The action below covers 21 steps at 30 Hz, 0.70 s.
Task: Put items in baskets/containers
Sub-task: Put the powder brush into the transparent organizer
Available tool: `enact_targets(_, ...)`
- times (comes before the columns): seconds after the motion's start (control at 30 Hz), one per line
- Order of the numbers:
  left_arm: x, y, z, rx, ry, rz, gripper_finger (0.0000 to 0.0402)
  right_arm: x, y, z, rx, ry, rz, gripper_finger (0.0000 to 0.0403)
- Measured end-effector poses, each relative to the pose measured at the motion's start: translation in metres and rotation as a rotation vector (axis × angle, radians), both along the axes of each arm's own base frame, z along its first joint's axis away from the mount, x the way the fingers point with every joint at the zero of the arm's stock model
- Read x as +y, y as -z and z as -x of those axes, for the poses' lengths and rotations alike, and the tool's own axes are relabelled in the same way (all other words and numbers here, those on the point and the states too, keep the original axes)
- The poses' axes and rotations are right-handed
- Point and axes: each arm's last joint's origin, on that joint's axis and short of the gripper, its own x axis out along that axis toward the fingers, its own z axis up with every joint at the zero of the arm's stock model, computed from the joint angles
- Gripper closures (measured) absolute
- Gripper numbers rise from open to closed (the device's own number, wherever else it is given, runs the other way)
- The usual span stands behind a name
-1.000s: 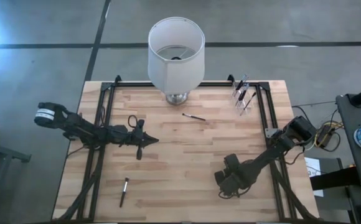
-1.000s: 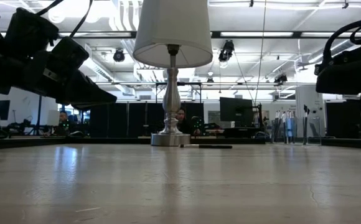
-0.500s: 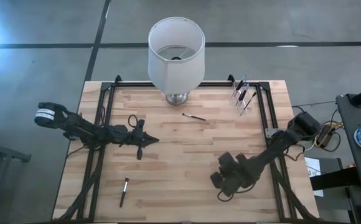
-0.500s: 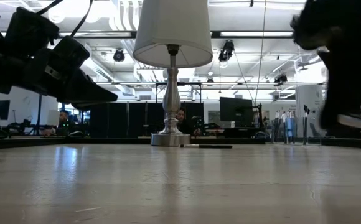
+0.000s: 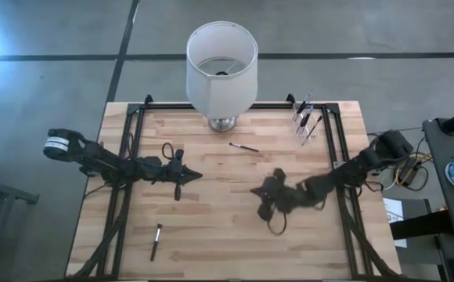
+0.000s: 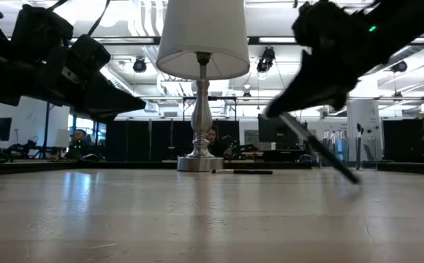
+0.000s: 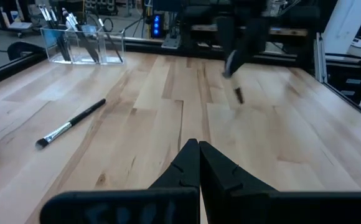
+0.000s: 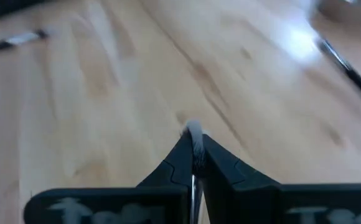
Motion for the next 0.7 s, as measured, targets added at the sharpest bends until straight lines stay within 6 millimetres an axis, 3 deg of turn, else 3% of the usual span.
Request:
enact_targets(0.13, 0.000, 0.000, 0.000, -0.001, 0.000, 0.000, 0.0402, -0.040, 0.000, 0.001, -0.152, -0.127, 0.037, 0.0390)
enact_targets(0.23, 0.000, 0.000, 0.000, 0.001, 0.000, 0.000, 0.0402, -0.070, -0.006, 0.010, -0.200, -0.064, 0.125, 0.0390)
enact_targets(0.33, 0.000, 0.000, 0.000, 0.001, 0.000, -0.002, 0.0402, -0.089, -0.018, 0.026, -0.218, 0.089, 0.266, 0.0390)
enact_targets(0.5, 0.000, 0.000, 0.000, 0.005, -0.003, -0.008, 0.0402, -0.102, -0.047, 0.065, -0.272, 0.456, 0.479, 0.0390)
enact_targets(0.6, 0.000, 0.000, 0.000, 0.005, -0.008, -0.008, 0.0402, -0.110, -0.050, 0.091, -0.278, 0.693, 0.531, 0.0390)
enact_targets(0.7, 0.000, 0.000, 0.000, 0.005, -0.009, -0.009, 0.0402, -0.120, -0.046, 0.113, -0.295, 0.814, 0.537, 0.0390)
